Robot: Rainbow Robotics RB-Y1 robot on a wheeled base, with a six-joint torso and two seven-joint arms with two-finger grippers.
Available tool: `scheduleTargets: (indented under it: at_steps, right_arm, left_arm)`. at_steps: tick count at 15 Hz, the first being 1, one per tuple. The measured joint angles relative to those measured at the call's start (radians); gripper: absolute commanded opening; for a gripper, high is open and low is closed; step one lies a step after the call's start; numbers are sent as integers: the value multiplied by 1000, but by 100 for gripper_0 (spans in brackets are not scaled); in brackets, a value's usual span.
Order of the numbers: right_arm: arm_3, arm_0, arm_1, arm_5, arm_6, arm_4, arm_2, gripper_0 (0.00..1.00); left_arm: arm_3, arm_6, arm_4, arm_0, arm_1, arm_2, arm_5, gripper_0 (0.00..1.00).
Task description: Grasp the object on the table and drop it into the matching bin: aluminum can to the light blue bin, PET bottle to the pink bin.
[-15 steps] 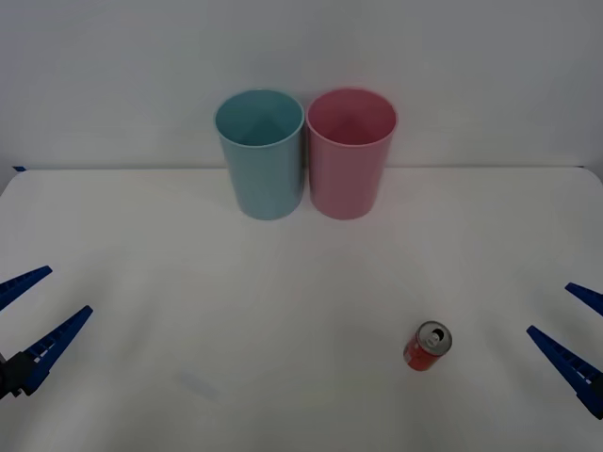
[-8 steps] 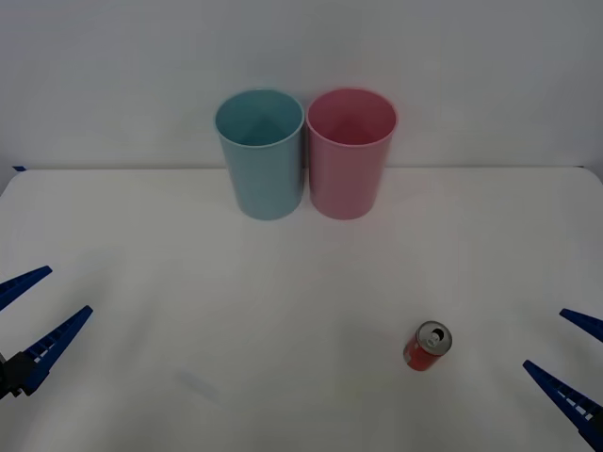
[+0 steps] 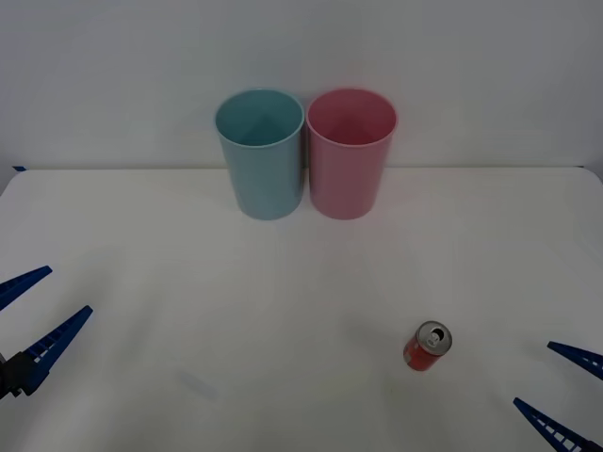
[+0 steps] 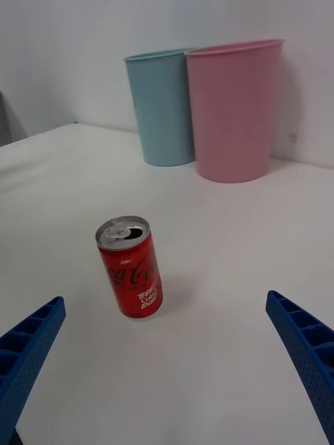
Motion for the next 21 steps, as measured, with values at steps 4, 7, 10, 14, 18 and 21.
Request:
scheduleTargets:
  at_steps: [4,7,10,14,18,21]
  right_arm:
    - [85,-43,-4,-7,27,15,41,100]
    - [144,-74,-2,-10,50,16,78,100]
    - [195,-113,0,-10,65,16,112,100]
    - [219,-144,23,-3,81,18,135,100]
    - [220,-168,63,33,86,31,149,100]
    - [220,-185,73,74,91,31,177,100]
  left_arm:
    - [0,0,0,0,0,0,0,100]
    - [0,0,0,0,0,0,0,100]
    - [0,0,0,0,0,0,0,100]
    - [0,0,0,0,0,0,0,100]
    - [0,0,0,0,0,0,0,100]
    - [0,0,0,0,0,0,0,100]
